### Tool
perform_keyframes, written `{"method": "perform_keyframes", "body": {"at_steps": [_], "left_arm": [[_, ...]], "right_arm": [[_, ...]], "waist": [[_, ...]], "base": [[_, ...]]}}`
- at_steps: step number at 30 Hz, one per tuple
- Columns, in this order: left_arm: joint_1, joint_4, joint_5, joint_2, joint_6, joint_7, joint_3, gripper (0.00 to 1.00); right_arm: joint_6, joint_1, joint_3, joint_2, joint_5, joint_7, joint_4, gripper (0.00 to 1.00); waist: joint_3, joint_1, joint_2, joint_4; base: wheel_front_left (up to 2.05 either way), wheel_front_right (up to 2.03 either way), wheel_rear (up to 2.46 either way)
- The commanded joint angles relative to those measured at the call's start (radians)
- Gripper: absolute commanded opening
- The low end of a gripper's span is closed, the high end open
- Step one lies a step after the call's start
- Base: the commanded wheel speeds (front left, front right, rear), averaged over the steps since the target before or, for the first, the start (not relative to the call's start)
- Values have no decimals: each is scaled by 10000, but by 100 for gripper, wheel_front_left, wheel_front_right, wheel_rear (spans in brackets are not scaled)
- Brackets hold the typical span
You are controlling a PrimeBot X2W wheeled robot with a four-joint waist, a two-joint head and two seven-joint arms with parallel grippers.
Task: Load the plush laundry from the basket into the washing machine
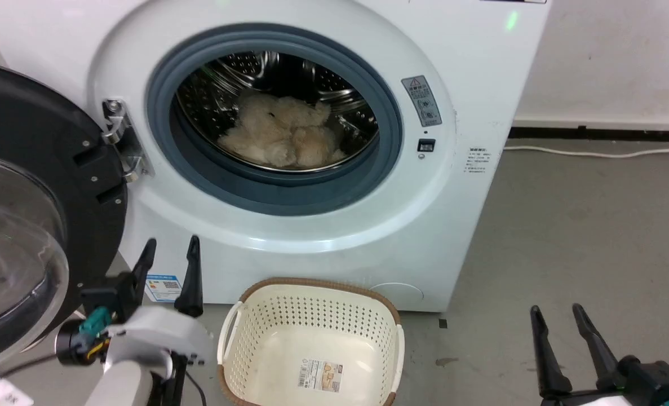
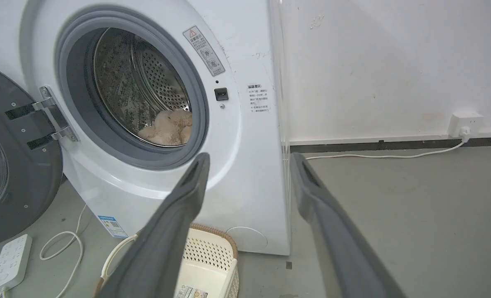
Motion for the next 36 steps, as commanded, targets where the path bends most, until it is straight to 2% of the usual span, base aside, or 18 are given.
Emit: {"method": "perform_keyframes", "body": {"at_steps": [1,14,33,34,36], "left_arm": [[215,-150,28,75,79,1,20,100],[1935,-1339,135,231,355,441,-451,100],[2261,-1833,-82,192,706,412,-329,100],[2092,-1796,-64,178,689,473,-360,0],[2088,-1791,-73,180,686,487,-382,0]], "right_arm": [[-7,130,-58,-4,-51,26,20,100],[-7,465,-231,-4,165,5,219,100],[-7,355,-173,-4,278,-36,423,100],[0,378,-182,-2,202,-6,388,0],[0,380,-188,-2,201,-6,389,0]], "waist": [[-65,2,0,62],[-305,2,0,202],[-332,2,0,276],[-331,3,0,277],[-330,2,0,277]], "base": [[0,0,0],[0,0,0],[0,0,0],[0,0,0],[0,0,0]]}}
